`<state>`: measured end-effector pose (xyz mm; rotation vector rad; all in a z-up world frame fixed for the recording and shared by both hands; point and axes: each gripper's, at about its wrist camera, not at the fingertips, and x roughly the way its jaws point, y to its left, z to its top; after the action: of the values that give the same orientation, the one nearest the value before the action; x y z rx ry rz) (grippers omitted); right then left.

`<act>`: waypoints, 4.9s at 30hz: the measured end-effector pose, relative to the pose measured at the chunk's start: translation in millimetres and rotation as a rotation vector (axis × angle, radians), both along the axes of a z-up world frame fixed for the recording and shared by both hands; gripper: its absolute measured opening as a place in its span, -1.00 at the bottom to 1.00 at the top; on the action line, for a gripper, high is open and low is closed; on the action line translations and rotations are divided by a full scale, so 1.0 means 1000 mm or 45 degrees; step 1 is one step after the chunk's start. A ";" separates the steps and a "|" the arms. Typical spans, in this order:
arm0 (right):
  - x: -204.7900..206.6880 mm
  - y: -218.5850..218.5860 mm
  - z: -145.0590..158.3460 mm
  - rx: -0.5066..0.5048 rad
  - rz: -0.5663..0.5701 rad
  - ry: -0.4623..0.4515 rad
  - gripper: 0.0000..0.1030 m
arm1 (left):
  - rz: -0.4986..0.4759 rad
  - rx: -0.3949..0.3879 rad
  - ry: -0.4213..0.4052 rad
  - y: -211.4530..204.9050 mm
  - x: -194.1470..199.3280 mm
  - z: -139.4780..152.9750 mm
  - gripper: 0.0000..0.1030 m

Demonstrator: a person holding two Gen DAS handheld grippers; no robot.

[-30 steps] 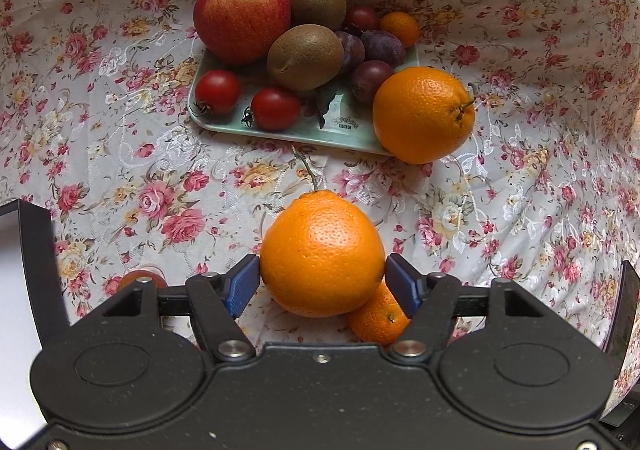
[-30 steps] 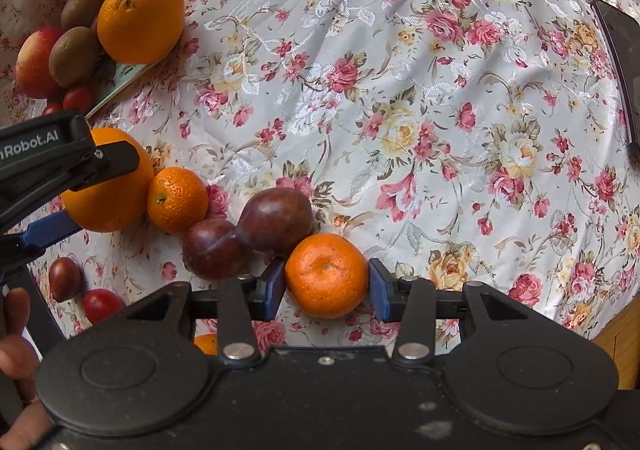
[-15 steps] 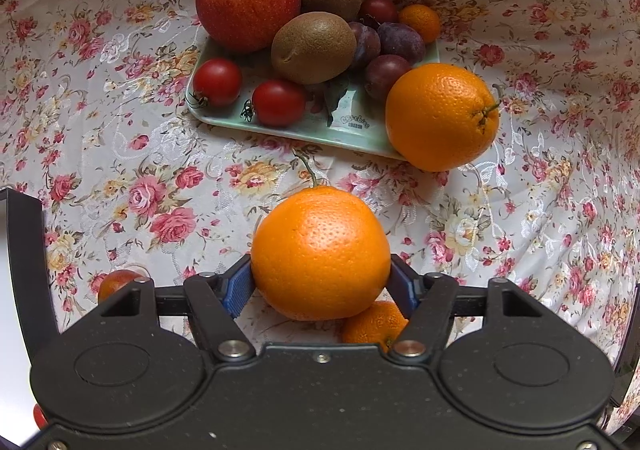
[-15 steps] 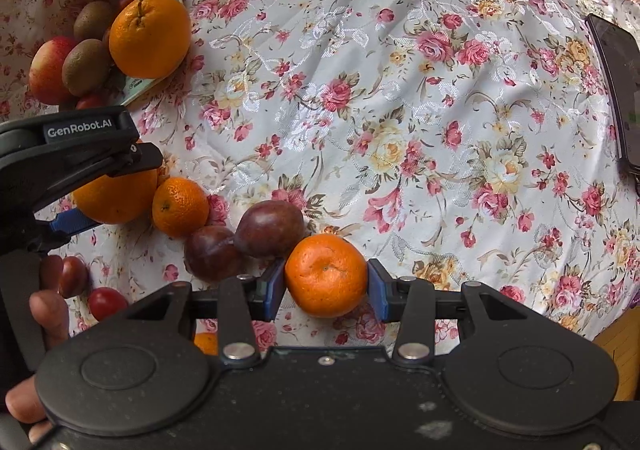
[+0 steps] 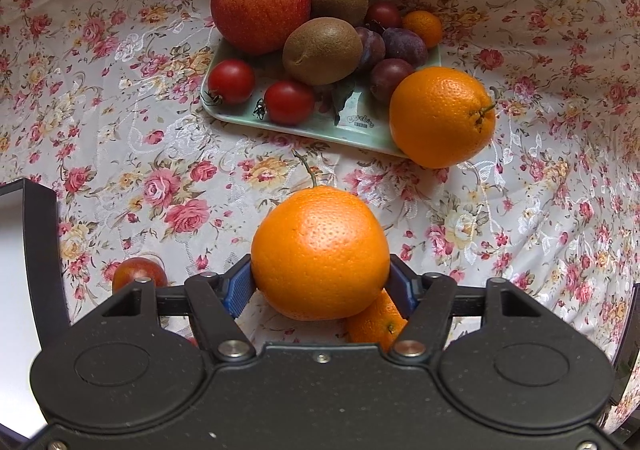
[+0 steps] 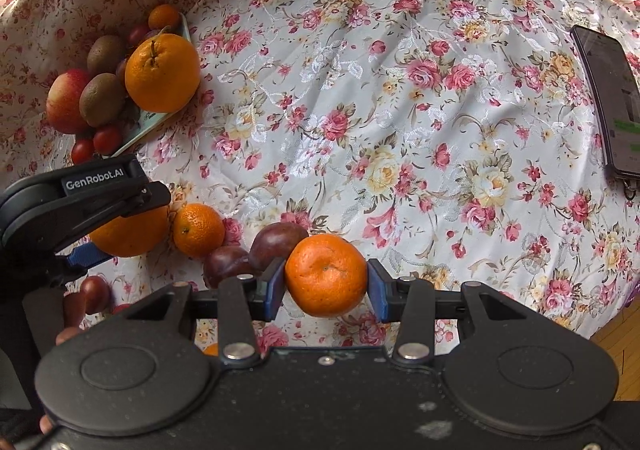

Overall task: Organize fruits
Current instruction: 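Place the large orange in the white box with the left tool while the right tool releases the mandarin there, then move the right tool toward another mandarin while the left tool approaches a red tomato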

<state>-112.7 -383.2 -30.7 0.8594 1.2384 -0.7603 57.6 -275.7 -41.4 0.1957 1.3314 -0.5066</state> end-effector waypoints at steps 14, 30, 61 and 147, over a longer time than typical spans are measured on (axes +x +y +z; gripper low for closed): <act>0.008 0.024 0.020 -0.045 -0.003 -0.033 -0.13 | 0.017 -0.034 -0.099 0.045 -0.004 0.042 0.33; 0.048 0.101 0.036 -0.017 0.158 -0.125 -0.13 | 0.180 0.015 -0.195 0.166 0.007 0.064 0.33; 0.140 0.271 0.030 -0.034 0.648 -0.312 -0.13 | 0.524 0.197 -0.202 0.336 0.056 0.046 0.33; -0.004 0.048 0.018 -0.041 0.169 0.085 -0.12 | -0.090 0.164 -0.129 0.093 -0.033 0.045 0.18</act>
<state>-116.9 -334.7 -12.4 0.7226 1.3257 -0.7048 24.4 -182.2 3.5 0.3712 1.2621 -0.4648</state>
